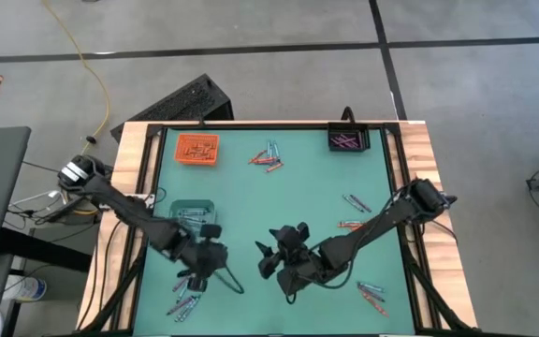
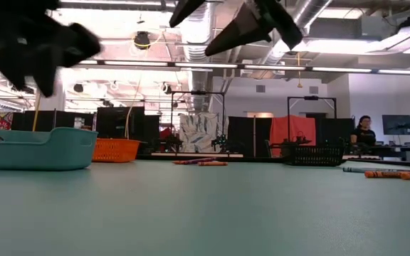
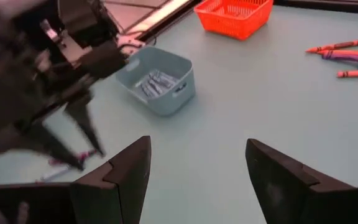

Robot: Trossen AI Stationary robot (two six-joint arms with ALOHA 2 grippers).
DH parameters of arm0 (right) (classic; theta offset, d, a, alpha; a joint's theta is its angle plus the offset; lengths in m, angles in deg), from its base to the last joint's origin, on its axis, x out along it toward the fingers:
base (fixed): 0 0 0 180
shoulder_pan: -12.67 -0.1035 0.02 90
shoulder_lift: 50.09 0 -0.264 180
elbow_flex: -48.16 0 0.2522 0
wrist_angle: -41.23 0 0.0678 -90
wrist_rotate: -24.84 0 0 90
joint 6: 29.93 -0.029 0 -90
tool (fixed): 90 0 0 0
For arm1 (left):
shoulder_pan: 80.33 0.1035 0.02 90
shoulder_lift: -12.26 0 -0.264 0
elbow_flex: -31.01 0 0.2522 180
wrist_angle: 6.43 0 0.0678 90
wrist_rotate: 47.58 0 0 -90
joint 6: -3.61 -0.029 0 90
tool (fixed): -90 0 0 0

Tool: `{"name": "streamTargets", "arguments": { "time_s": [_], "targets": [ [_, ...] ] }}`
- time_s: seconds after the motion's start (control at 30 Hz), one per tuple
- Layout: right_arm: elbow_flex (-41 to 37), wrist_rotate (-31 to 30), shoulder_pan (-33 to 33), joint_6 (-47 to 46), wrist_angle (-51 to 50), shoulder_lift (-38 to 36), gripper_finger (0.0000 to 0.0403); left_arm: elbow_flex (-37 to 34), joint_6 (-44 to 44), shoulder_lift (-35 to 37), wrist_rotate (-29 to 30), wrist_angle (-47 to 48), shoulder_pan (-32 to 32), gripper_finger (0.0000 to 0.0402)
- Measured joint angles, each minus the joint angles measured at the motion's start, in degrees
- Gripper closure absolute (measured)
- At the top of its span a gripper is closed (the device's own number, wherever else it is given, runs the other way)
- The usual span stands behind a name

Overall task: Sort crayons
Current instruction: Put the bottom left purple crayon into the top right black bin

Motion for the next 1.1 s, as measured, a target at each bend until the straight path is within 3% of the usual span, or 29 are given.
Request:
{"name": "streamTargets", "arguments": {
  "time_s": [0.2, 0.5, 0.6, 0.73, 1.1],
  "targets": [
    [0.0, 7.4, 1.9, 0.5, 0.2, 0.0, 0.0148, -0.1, 21.3, 0.0, 3.7, 5.7, -9.4, 0.0296],
    [0.0, 18.9, 3.3, 11.2, -4.0, 0.0, 0.0148, -0.2, 48.0, -3.5, 4.9, 11.8, -22.4, 0.0296],
    [0.0, 19.3, 2.7, 16.4, -3.7, 0.0, 0.0148, -0.2, 51.7, -7.8, 1.0, 11.5, -24.3, 0.0296],
    [0.0, 19.7, 1.7, 18.8, -3.6, 0.3, 0.0148, 0.2, 55.0, -11.3, 1.1, 12.0, -25.4, 0.0296],
    [0.0, 19.8, 1.5, 19.5, -3.7, 0.3, 0.0148, -0.4, 60.9, -11.3, 1.0, 14.4, -25.3, 0.0297]
  ]
}}
